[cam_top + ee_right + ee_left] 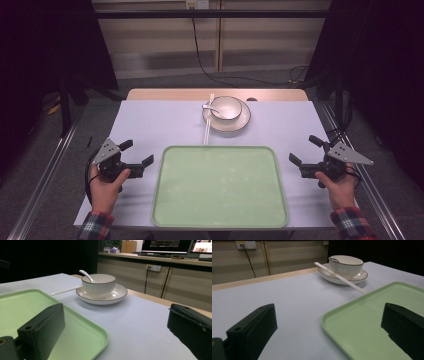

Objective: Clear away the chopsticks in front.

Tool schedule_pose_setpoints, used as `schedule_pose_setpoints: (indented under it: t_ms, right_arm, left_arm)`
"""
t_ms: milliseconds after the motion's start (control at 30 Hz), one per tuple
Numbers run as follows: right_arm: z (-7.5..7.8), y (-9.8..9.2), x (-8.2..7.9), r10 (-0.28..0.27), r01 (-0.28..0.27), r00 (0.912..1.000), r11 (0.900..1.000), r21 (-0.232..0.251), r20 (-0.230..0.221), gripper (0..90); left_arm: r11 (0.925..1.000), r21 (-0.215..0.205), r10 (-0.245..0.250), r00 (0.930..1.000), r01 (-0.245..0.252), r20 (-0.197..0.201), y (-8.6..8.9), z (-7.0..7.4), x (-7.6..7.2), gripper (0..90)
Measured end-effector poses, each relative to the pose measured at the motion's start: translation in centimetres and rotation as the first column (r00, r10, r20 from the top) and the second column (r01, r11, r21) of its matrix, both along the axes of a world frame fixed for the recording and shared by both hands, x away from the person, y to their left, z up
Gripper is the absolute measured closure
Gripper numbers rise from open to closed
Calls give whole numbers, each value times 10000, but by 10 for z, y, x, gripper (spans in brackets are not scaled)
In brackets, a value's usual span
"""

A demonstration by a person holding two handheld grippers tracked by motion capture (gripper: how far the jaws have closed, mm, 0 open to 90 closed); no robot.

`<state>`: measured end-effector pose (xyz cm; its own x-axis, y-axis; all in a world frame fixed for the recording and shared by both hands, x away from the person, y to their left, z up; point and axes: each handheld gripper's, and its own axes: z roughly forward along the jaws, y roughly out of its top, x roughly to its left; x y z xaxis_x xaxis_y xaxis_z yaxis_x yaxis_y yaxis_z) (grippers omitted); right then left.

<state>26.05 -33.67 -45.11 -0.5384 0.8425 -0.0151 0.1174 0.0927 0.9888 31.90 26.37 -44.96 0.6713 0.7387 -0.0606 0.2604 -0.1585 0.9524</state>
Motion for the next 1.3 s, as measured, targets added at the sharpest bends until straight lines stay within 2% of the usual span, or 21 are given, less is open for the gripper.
schedule_pose_setpoints:
  t_ms: [67, 167, 333, 567, 667, 700, 833, 900, 933, 967, 1067, 1233, 1300]
  right_arm:
    - [0, 0, -1, 55, -54, 10000, 9998, -212, 40, 6]
    - [0, 1, -2, -12, 12, 10000, 9997, -230, -2, 7]
    - [0, 1, -2, 41, -41, 10000, 9993, -360, -16, 11]
    - [-1, 1, -2, 59, -60, 10000, 9993, -371, -31, 15]
    - [-1, 1, -3, 93, -94, 10000, 9991, -407, -27, 18]
    - [0, 1, -3, 87, -87, 10000, 9992, -400, -17, 19]
    - [0, 0, -3, 142, -141, 9999, 9991, -397, 22, 19]
    - [0, 1, -3, 147, -147, 9999, 9990, -413, -16, 19]
    - [0, 1, -3, 147, -147, 9999, 9990, -413, -16, 19]
    - [-1, 1, -3, 122, -123, 9999, 9990, -434, -23, 19]
    - [0, 1, -3, 161, -161, 9999, 9990, -424, -4, 20]
    - [0, 0, -3, 264, -262, 9996, 9986, -449, 29, 20]
    - [0, 0, -3, 261, -258, 9996, 9986, -469, 51, 23]
  left_arm:
    - [10000, 52, -51, 10000, 51, 77, -3, 2, 2, 2]
    - [9997, 122, -197, 9998, 197, 21, -11, 4, 10, 2]
    - [9999, 112, -69, 10000, 69, -26, -17, 7, 18, 1]
    - [9997, -184, 167, 9997, -170, -165, -27, 11, 42, 1]
    - [9998, -207, 48, 10000, -49, -84, -31, 12, 49, 1]
    - [9994, -302, 184, 9998, -187, -114, -37, 12, 56, 1]
    - [9998, -193, 89, 9999, -91, -99, -46, 13, 65, 2]
    - [9991, -417, 81, 9998, -89, -173, -51, 13, 70, 1]
    - [9995, -307, 51, 9998, -57, -196, -53, 13, 73, 1]
    - [9993, -351, 120, 9995, -131, -304, -60, 12, 80, 1]
    - [9993, -344, 160, 9989, -175, -430, -68, 11, 86, 1]
    - [9992, -389, -80, 9988, 61, -476, -82, 11, 100, 1]
    - [9998, -179, -16, 9989, 8, -459, -87, 11, 104, 1]
